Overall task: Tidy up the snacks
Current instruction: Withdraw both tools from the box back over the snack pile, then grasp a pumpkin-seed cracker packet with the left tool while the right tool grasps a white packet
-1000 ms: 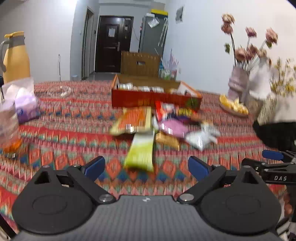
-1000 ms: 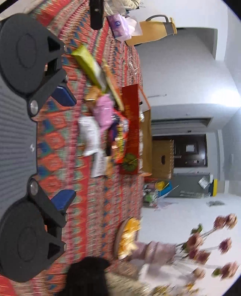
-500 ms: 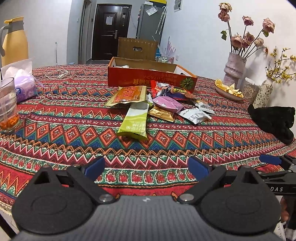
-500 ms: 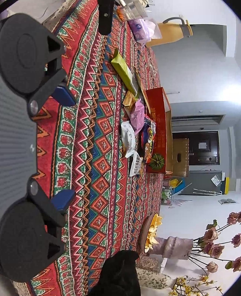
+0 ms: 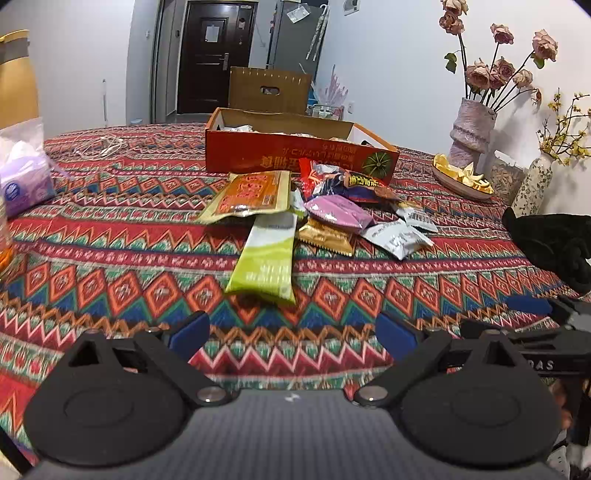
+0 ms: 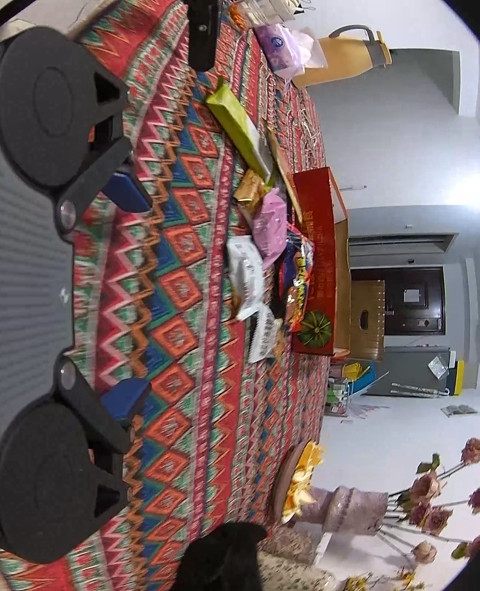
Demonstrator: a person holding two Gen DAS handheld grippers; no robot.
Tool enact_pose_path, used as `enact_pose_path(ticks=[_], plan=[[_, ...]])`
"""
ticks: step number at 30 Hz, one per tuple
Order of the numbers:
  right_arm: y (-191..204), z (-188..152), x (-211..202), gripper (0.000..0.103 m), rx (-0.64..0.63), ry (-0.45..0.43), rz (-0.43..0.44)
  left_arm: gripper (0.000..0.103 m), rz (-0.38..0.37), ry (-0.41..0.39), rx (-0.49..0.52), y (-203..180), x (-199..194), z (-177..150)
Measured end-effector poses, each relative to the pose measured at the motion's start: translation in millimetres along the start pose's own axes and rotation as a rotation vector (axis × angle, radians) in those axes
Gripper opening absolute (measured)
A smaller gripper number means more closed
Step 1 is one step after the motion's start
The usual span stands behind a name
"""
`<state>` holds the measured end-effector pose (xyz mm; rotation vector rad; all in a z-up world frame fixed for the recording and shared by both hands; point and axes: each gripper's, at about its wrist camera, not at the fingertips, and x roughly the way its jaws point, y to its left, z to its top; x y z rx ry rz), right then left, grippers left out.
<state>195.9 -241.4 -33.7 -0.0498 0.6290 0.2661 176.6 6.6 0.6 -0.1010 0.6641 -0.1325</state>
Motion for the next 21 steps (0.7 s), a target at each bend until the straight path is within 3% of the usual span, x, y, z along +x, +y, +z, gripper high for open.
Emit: enact_pose_path(ticks=[6,12,16,21], plan=[[7.8,44.7,46.8,0.090,-0.082,0.006,0.039,0.097,-0.024,-0.015,0.040,-0.6,19.5,23.1],[11.9,78.8,97.7,0.080,-0.117,0.044,0.056,0.079,-0.115,-0.043,0.109,-17.5,40.0,52.2],[7.3,81.9,117.5,0.080,-0.104,0.076,0.075,0.070,-0.112,0.011,0.148,-31.0,76.6,66.2],[-9.8,73.0,107.1,0.069,-0.055,0.078,0.101,0.069,-0.083,0.082,0.198,-43.3,123.3,74.4]])
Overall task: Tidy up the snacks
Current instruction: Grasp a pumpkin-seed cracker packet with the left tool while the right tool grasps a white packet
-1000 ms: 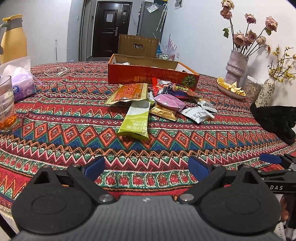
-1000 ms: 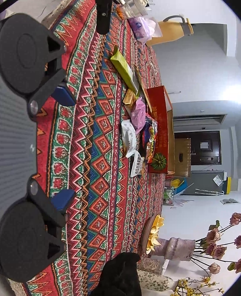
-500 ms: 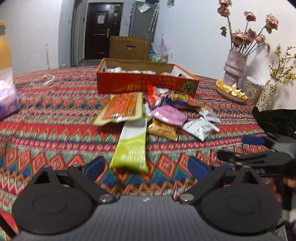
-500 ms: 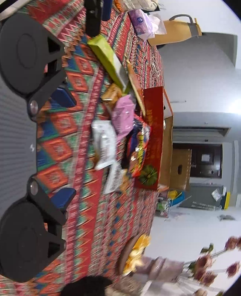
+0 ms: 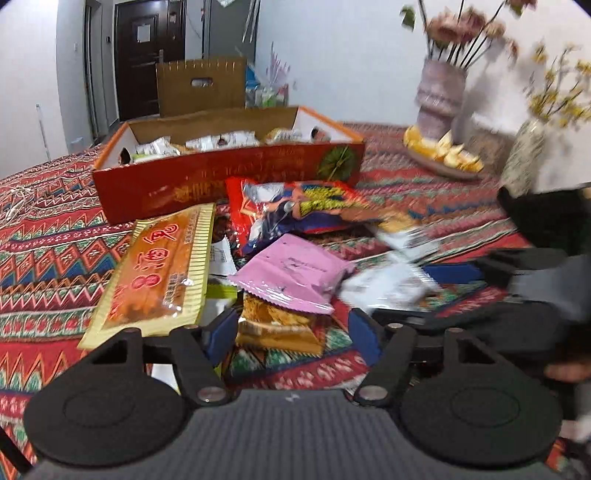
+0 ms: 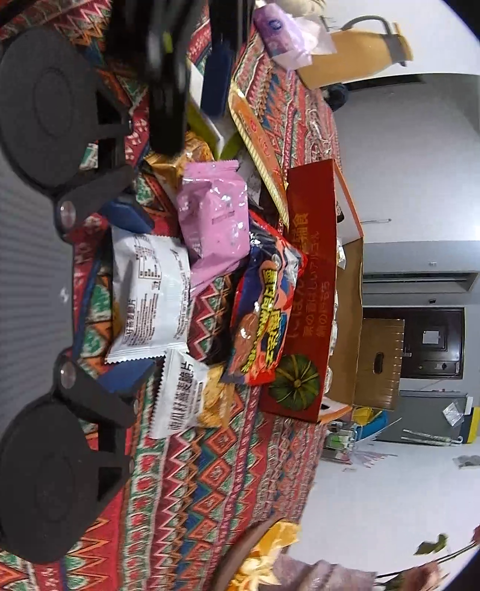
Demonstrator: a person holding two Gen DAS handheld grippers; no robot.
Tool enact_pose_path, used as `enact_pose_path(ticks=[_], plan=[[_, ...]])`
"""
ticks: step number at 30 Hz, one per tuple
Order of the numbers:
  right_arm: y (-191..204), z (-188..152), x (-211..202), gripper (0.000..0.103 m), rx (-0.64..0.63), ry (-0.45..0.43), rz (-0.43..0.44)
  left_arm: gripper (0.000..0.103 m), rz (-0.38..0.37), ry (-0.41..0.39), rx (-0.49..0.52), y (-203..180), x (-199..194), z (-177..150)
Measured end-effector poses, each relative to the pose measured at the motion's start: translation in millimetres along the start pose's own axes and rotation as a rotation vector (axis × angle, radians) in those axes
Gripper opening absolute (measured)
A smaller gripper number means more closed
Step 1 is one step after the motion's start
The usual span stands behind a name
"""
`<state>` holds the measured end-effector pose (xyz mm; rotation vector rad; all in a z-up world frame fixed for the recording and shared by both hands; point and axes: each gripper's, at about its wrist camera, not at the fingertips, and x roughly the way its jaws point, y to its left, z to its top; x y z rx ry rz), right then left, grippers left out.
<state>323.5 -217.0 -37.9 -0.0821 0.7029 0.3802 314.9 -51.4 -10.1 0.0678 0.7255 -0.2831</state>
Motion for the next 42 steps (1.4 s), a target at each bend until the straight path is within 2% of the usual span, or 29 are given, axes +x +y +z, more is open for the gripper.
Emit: enact_pose_path(ticks=[2,5,6,8,12,17,23,27,35,39,42], plan=[[-8.0,-5.8,-8.2,0.064,0.016,-0.007,-0.007,0.069,0.031,0.025,0.020,-2.6,16.1,2.3],[-17.7,-14.9,-20.5,0.064,0.038,-0.013,-0.009,0.067,0.016,0.044,0.028,-3.2,29.1,2.8],[-19.2,-17.9,-23.9,0.064,0.039,-0.015,-0.010,0.063,0.026,0.034,0.027,-4.3,31.0,2.7],[-19.6,-23.6,-29.4,0.063,0.033,-0.020,-0.011,0.043,0.046,0.031,0.033,-9.0,29.4,3.8],[-17.8,-32.6,-42.8,0.059,0.025,-0.030,-0.015,0.043,0.024,0.056,0.005,-19.1,10.6,-7.9],[-15.2,-49.9,-67.4,0.049,0.041,-0.046,0.020,0.043,0.002,0.071,-0.050,-32.3,-32.6,-41.1],[-5.3,-74.0,-100.3,0.043,0.057,-0.060,0.038,0.043,0.031,0.039,-0.088,-37.9,-81.4,-67.1],[3.9,-84.3,-119.3,0.043,0.057,-0.080,0.041,0.043,0.049,0.001,-0.086,-42.1,-103.2,-70.5],[15.6,-88.5,-142.2,0.043,0.057,-0.128,0.036,0.043,0.028,-0.055,-0.064,-49.4,-125.0,-70.5],[15.8,-82.4,-141.0,0.043,0.053,-0.138,0.022,0.043,0.026,-0.071,-0.079,-42.7,-126.8,-64.1],[10.8,-68.3,-139.1,0.043,0.049,-0.158,0.023,0.043,0.025,-0.100,-0.089,-32.1,-124.8,-47.4]])
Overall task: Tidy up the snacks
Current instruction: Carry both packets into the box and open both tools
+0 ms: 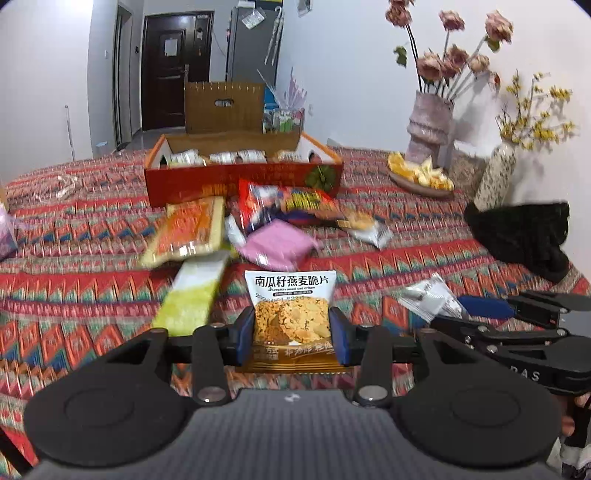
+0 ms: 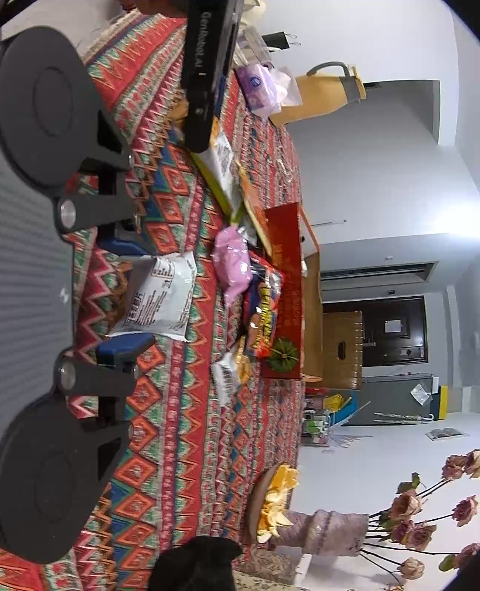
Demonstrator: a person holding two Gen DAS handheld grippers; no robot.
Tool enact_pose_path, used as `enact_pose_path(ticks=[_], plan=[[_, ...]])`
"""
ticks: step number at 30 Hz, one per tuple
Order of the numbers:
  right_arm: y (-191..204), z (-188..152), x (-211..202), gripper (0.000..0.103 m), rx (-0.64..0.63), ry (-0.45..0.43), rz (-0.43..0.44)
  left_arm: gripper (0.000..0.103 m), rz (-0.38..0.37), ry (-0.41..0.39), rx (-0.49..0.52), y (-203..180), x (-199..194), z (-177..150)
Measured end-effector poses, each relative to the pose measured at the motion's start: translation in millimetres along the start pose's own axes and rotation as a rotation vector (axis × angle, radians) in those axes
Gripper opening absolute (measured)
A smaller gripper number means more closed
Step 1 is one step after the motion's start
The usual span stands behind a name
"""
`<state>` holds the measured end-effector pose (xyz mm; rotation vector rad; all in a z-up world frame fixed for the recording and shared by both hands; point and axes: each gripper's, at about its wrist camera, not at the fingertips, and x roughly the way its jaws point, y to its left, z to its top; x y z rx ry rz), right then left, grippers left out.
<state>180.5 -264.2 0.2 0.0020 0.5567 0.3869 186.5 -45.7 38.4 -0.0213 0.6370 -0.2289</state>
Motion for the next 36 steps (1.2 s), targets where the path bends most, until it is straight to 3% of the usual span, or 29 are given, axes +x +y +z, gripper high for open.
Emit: enact_pose_path(ticks=[5,11,17,21,25,27,28,30,32,36], plan=[[-9.1,42.1,17.9,0.043,-0.052,-0.055,0.005,0.043,-0.019,-0.070,-0.001,20.0,19.1,51.6],[-24.7,113.5,65.9,0.043,-0.136,-0.113,-0.010,0.043,0.014,-0.125,0.020,52.3,75.4,131.8],[-46.7,177.8,154.9,0.043,-0.135,-0.100,0.005,0.043,0.043,-0.098,-0.032,95.5,167.7,204.1],[-55.3,207.6,229.1,0.043,-0.119,-0.040,-0.018,0.043,0.062,-0.049,-0.063,118.2,238.7,238.0],[-63.3,224.5,296.5,0.045,-0.090,0.036,-0.024,0.043,0.086,0.023,-0.094,136.9,302.7,254.9],[-65.9,230.4,323.3,0.053,-0.063,0.068,-0.032,0.045,0.104,0.049,-0.118,145.4,327.5,258.3],[-66.1,231.7,334.9,0.061,-0.054,0.088,-0.025,0.046,0.117,0.055,-0.122,147.4,335.5,258.8],[-67.1,229.9,350.5,0.069,-0.028,0.097,0.004,0.050,0.112,0.055,-0.107,151.3,339.7,255.8],[-67.7,226.3,357.1,0.070,-0.019,0.108,0.024,0.065,0.089,0.031,-0.093,150.1,338.3,251.4],[-71.1,226.1,354.9,0.070,-0.019,0.097,-0.002,0.066,0.099,0.026,-0.084,148.9,333.9,244.9]])
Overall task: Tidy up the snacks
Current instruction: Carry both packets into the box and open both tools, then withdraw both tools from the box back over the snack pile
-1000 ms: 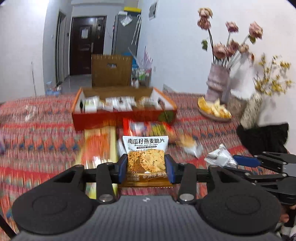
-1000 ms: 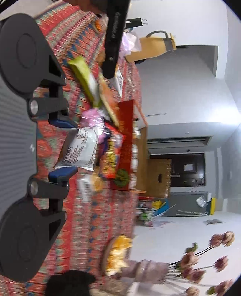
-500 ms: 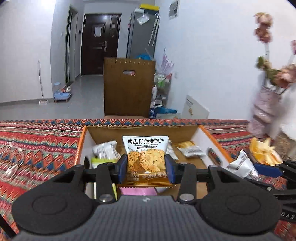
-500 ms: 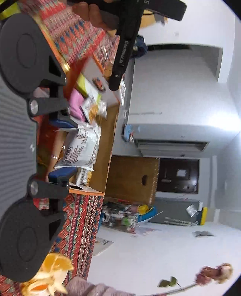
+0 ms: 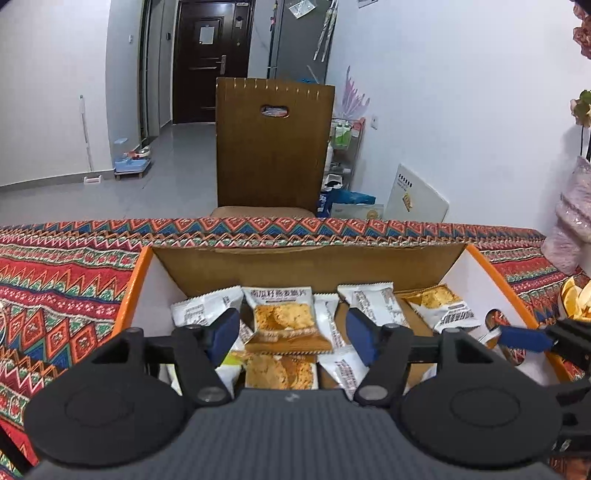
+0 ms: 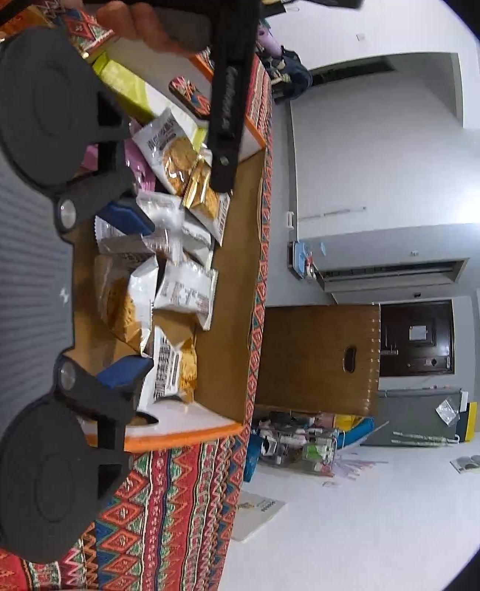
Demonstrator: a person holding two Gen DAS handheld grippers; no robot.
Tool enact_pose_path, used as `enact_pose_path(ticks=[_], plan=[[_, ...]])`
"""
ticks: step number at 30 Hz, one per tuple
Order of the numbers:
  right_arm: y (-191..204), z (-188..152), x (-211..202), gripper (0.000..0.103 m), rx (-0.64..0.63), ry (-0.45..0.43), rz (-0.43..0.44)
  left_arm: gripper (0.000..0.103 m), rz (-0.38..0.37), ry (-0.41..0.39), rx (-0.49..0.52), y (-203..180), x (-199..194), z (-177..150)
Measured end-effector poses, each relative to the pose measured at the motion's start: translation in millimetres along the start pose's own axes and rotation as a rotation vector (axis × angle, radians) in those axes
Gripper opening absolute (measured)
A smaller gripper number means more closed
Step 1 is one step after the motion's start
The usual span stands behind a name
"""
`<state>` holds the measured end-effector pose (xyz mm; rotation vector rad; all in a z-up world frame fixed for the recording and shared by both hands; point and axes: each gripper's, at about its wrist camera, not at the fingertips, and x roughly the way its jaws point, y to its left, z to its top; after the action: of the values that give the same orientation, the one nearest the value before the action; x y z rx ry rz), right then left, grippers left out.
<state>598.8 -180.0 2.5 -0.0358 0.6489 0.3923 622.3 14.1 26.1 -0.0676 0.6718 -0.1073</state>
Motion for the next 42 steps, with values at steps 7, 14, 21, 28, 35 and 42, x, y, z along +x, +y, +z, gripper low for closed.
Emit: enact_pose_path(ticks=[7,14,21,28,35,42], plan=[[1.2,6.4,-24.6,0.072,-0.025,-0.041,-0.012,0.071,-0.007,-0.006,0.004,0.4,-28.2,2.9],[5.9,7.2,-73.5,0.078,-0.031,-0.090,-0.034,0.076,0.003,-0.049,0.030,-4.2,-99.1,-3.9],[3.7,-3.4,-180.7,0.084,-0.030,-0.207,-0.065,0.085,-0.037,-0.108,0.066,-24.1,-198.5,-40.8],[19.7,-60.8,-270.6,0.093,-0.067,-0.243,-0.076,0.090,-0.080,-0.189,0.086,-45.3,-296.2,-106.1],[49.6,-140.3,-329.1,0.098,-0.081,-0.250,-0.071,0.095,-0.053,-0.243,0.079,-56.5,-366.6,-189.0],[73.1,-227.2,-351.5,0.098,-0.029,-0.160,-0.089,0.096,-0.022,-0.199,0.011,-51.9,-393.0,-263.7]])
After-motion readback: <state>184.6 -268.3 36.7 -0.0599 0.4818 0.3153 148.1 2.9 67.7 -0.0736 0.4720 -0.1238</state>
